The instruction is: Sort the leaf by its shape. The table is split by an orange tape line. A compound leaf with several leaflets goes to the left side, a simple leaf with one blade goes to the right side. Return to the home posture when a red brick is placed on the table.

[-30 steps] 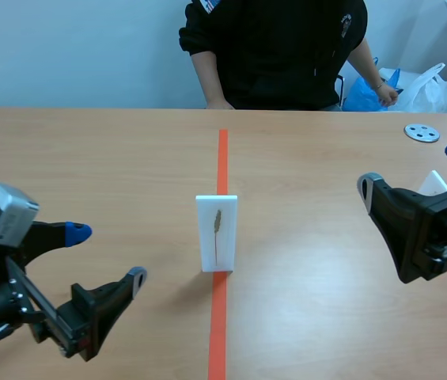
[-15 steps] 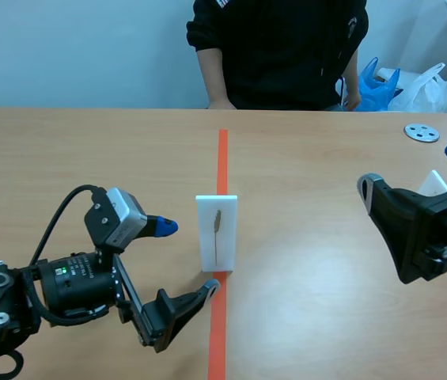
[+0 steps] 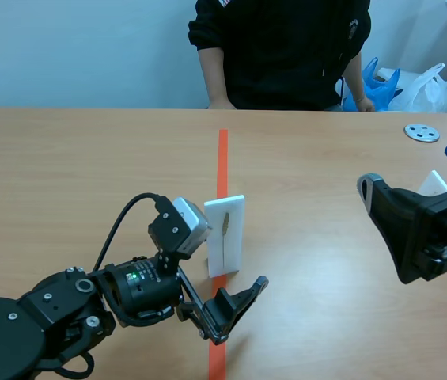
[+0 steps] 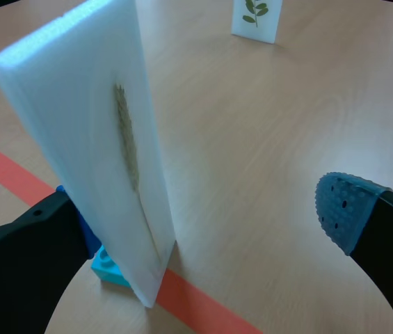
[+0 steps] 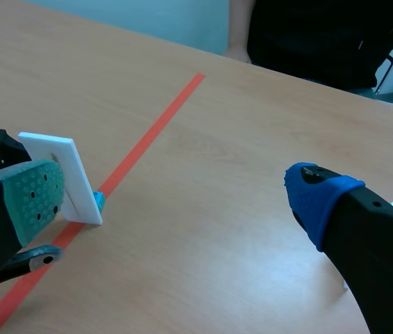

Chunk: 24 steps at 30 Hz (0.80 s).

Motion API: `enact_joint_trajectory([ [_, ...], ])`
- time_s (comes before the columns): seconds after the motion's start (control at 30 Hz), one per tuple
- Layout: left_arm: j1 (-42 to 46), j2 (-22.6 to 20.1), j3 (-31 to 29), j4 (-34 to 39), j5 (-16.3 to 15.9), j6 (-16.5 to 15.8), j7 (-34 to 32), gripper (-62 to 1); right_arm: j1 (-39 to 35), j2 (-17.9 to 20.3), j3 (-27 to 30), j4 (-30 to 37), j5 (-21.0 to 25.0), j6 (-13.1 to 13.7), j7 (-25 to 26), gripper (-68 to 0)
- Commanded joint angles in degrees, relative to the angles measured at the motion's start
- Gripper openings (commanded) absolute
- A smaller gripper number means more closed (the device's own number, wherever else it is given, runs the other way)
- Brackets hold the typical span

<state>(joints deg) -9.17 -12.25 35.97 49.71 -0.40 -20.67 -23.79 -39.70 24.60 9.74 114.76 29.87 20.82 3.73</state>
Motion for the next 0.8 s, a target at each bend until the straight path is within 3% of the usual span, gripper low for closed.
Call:
enact_joint_trajectory([
  [0.0, -1.57, 1.09, -0.04, -0.57, -0.55, 1.36, -0.83, -6.6, 0.48, 0.46, 0.46, 0.11, 0.37, 0.04, 0.87, 0.4],
  [0.13, -3.13, 2.05, 0.42, -4.15, -0.61, 3.48, -0.87, -11.8, 0.48, 0.46, 0.46, 0.11, 0.39, 0.04, 0.87, 0.4],
  [0.4, -3.37, 1.73, 0.39, -7.45, -0.68, 5.99, -4.63, -37.3, 0.48, 0.46, 0.46, 0.11, 0.42, 0.04, 0.9, 0.4],
  [0.57, -3.21, 1.77, 0.42, -7.78, -0.76, 5.97, -5.22, -39.1, 0.48, 0.46, 0.46, 0.11, 0.42, 0.04, 0.9, 0.4],
  [0.67, -3.21, 1.88, 0.42, -7.78, -2.64, 5.97, -5.35, -43.7, 0.48, 0.46, 0.46, 0.11, 0.42, 0.04, 0.9, 0.4],
  [0.77, -3.21, 1.9, 0.42, -7.78, -3.91, 5.99, -5.44, -44.3, 0.48, 0.46, 0.46, 0.11, 0.42, 0.04, 0.9, 0.4],
])
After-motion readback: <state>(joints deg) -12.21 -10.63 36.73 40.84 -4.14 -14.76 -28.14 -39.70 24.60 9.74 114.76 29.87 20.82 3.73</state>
